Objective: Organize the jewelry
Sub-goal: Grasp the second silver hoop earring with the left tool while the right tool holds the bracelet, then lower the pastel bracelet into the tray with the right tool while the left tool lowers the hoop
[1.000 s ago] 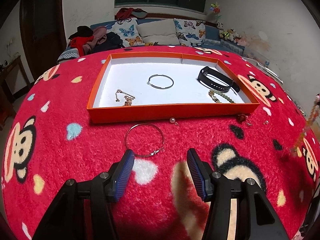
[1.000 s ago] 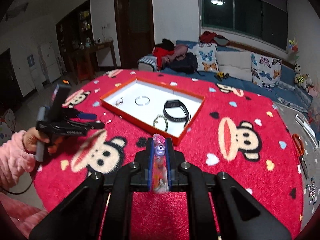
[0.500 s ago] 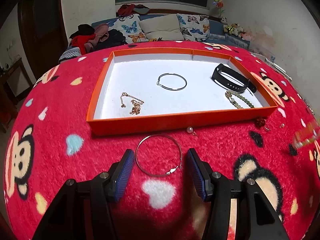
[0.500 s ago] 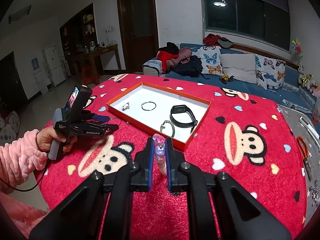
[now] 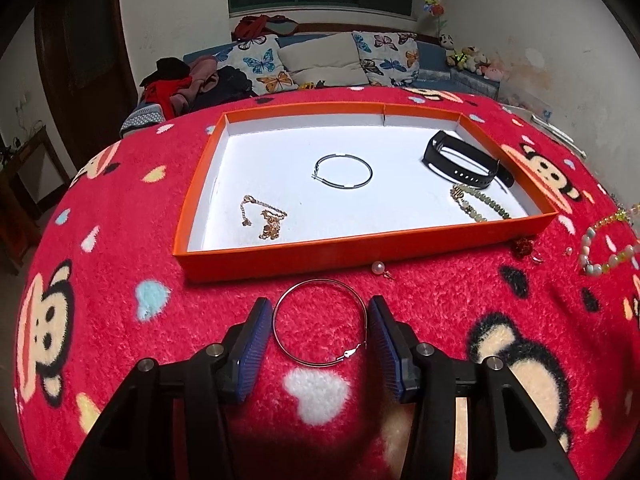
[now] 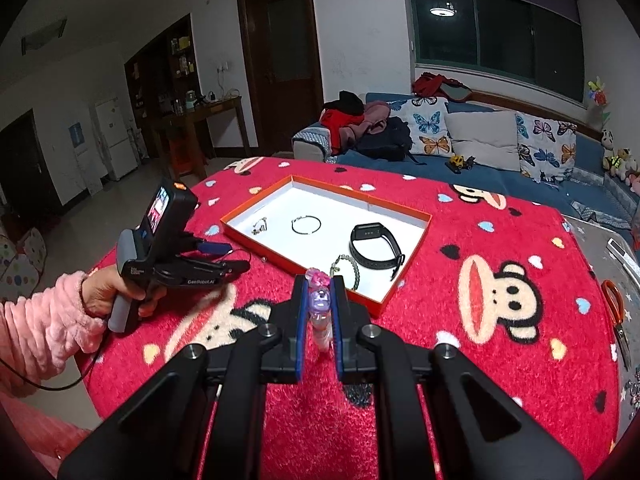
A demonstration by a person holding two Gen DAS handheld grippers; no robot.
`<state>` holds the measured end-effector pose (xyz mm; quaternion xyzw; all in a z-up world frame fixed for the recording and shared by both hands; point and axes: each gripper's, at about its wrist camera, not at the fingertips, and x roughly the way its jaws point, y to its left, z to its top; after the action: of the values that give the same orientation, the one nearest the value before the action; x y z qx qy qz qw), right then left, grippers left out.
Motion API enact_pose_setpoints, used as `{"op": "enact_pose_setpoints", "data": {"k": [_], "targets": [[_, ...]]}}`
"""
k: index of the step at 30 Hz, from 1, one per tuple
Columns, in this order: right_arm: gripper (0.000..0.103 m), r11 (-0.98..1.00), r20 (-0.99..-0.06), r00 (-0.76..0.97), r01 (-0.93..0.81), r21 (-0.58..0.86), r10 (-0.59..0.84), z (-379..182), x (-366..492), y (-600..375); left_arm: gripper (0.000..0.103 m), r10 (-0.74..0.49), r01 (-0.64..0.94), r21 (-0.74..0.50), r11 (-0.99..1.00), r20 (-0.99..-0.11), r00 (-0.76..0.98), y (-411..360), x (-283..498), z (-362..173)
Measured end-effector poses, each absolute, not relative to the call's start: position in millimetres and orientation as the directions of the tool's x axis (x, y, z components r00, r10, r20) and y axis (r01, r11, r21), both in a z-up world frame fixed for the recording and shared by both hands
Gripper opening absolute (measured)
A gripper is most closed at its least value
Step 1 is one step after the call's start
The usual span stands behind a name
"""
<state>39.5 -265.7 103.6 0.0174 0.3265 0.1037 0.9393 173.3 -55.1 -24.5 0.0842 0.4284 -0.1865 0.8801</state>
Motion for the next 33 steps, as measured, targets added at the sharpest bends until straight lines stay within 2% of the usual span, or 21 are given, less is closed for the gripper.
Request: {"op": "enact_pose_setpoints", "data": {"k": [7, 15, 20, 33], "targets": [[0.012, 0.972, -0.585, 0.776, -0.185, 0.142, 0.234, 113, 64, -279, 0.053, -0.305, 0.411, -0.038, 0.911, -0.733, 0.609, -49, 168, 12], [0.012, 0.965, -0.533, 0.806, -0.188, 0.183, 0.258, 124, 100, -290, 0.052, -0.342, 0.432, -0.048, 0.901, -0.689, 0.638, -64, 199, 45], [0.012, 0.968, -0.539, 0.805, -0.18, 0.175, 0.247, 115, 127, -295, 0.052, -0.349, 0.444, -0.06, 0.894, -0.713, 0.607, -81, 225, 35], [0.012, 0.967, -0.631, 0.736, -0.142, 0.211, 0.246, 66, 165, -303, 0.053, -0.339, 0.461, -0.068, 0.885, -0.772, 0.538, -105, 259, -8]]}}
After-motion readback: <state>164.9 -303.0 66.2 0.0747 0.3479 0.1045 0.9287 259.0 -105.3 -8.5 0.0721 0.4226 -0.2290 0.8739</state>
